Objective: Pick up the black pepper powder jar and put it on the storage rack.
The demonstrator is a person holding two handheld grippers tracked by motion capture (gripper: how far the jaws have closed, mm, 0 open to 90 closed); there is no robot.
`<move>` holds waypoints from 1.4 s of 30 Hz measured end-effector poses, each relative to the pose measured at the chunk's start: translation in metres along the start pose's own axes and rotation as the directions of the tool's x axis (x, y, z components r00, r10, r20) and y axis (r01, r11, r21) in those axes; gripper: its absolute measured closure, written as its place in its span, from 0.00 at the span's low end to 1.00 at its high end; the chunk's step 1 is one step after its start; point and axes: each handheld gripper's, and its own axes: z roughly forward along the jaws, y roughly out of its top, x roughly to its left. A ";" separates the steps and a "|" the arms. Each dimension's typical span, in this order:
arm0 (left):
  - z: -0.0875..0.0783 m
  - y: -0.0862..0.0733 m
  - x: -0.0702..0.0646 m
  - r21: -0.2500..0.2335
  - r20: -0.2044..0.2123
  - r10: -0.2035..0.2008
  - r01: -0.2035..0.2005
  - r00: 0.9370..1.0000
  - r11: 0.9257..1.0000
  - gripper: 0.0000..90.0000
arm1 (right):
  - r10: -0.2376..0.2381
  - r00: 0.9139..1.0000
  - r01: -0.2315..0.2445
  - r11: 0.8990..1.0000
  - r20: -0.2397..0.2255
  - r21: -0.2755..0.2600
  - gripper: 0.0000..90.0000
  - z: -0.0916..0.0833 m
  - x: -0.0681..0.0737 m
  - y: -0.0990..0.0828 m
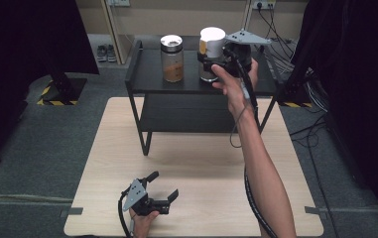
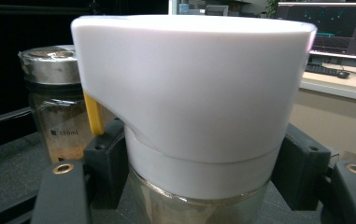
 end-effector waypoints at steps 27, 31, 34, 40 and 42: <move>0.000 0.000 0.000 0.000 -0.002 0.003 -0.003 1.000 1.000 0.00 | 0.058 0.997 -0.060 0.997 -0.044 -0.048 0.04 -0.025 -0.002 -0.011; 0.000 0.000 -0.001 -0.001 -0.003 0.003 -0.003 1.000 1.000 0.00 | 0.057 0.996 -0.061 0.996 -0.061 -0.060 0.02 -0.033 -0.001 -0.017; 0.000 0.000 -0.001 0.000 -0.003 0.005 -0.005 1.000 1.000 0.00 | 0.058 0.995 -0.064 0.996 -0.075 -0.069 0.02 -0.037 0.000 -0.021; 0.000 0.000 -0.001 -0.002 -0.003 0.006 -0.006 1.000 1.000 0.00 | 0.040 0.995 -0.048 0.995 -0.090 -0.088 0.01 -0.046 0.004 -0.027; 0.000 0.000 -0.001 -0.002 -0.004 0.006 -0.006 1.000 1.000 0.00 | 0.042 0.994 -0.051 0.994 -0.098 -0.092 0.01 -0.050 0.004 -0.030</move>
